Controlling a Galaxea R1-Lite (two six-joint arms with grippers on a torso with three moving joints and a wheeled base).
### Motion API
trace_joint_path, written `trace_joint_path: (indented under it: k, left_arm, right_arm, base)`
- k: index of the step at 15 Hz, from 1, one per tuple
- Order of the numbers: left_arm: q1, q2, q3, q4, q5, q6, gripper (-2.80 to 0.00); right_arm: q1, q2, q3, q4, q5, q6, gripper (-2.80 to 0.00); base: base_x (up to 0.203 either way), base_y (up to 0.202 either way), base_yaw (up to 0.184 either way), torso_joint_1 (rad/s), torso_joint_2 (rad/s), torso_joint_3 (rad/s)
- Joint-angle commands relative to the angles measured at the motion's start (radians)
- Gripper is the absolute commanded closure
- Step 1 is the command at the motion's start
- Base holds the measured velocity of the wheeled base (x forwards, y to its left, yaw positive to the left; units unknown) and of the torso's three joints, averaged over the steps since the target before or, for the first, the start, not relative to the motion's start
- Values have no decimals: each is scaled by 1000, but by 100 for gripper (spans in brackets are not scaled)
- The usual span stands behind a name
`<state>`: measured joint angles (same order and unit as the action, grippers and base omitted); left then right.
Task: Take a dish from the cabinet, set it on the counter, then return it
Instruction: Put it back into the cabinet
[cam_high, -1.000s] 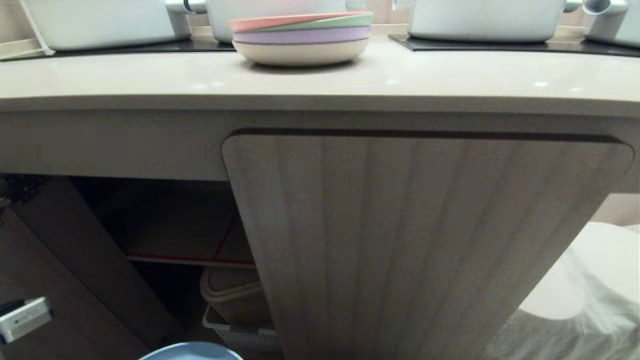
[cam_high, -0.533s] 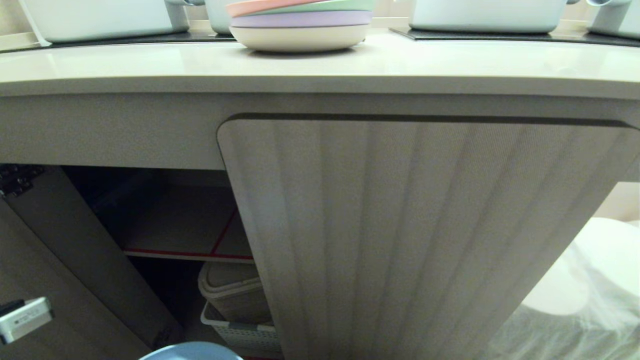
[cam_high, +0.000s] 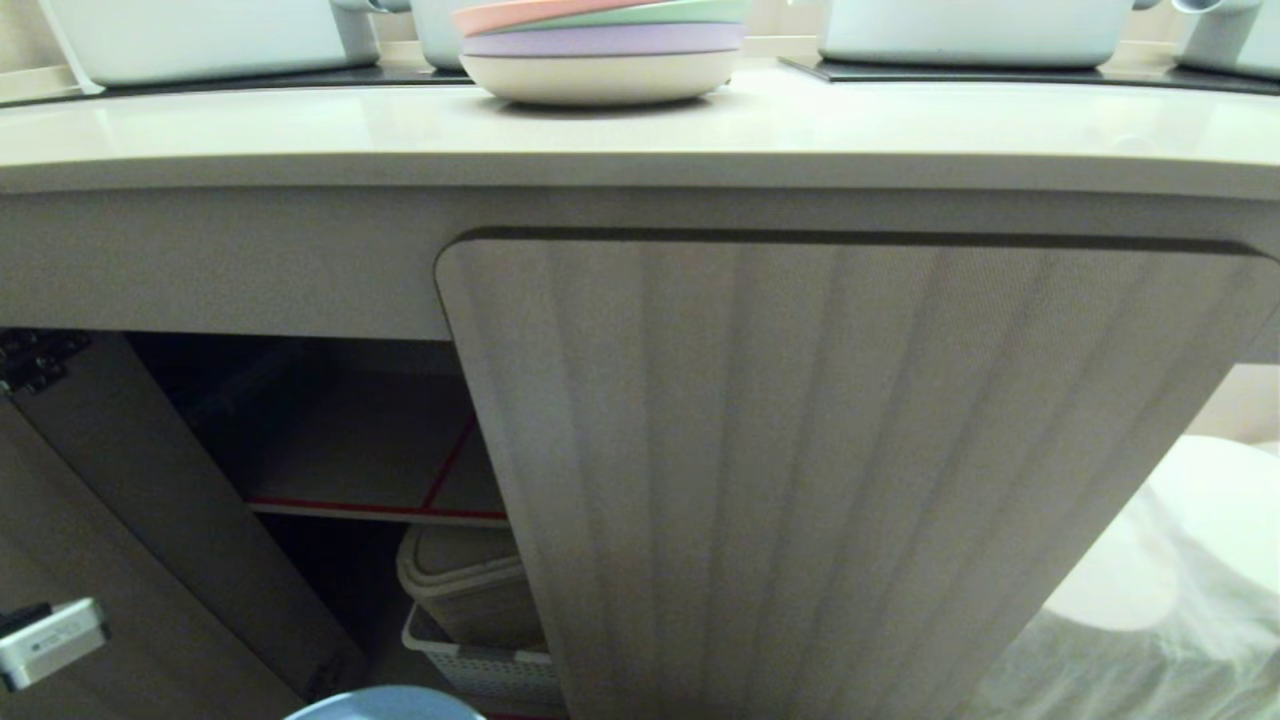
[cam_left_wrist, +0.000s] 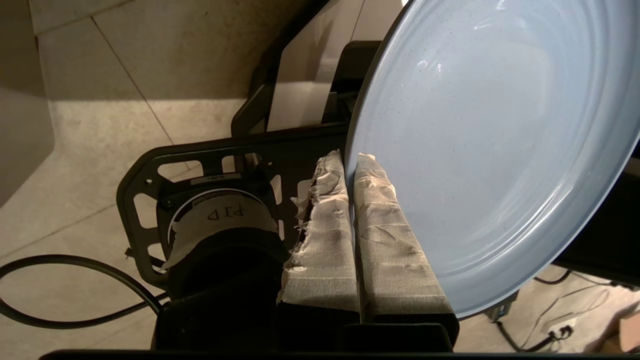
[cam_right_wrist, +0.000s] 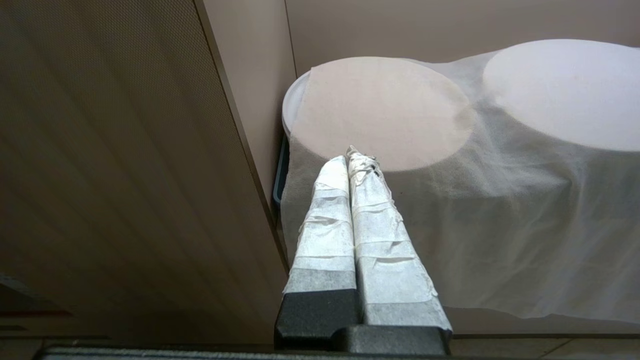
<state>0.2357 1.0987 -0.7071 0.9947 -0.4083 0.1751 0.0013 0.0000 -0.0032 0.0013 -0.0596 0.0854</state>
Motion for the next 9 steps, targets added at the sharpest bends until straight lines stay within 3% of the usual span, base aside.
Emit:
trace_joint_path:
  k: [1, 5, 9]
  left_arm:
    - [4, 6, -3, 5, 2, -24, 0]
    - [7, 10, -11, -3, 5, -96, 0]
    - [9, 18, -3, -94, 8, -161, 0]
  right_arm:
    - [0, 0, 0, 0, 0, 1, 0]
    - [0, 0, 0, 0, 0, 1, 0]
    - [0, 0, 0, 0, 0, 1, 0]
  base:
    - [0, 0, 0, 0, 0, 0]
    - [0, 0, 0, 0, 0, 0]
    - [0, 0, 0, 0, 0, 0]
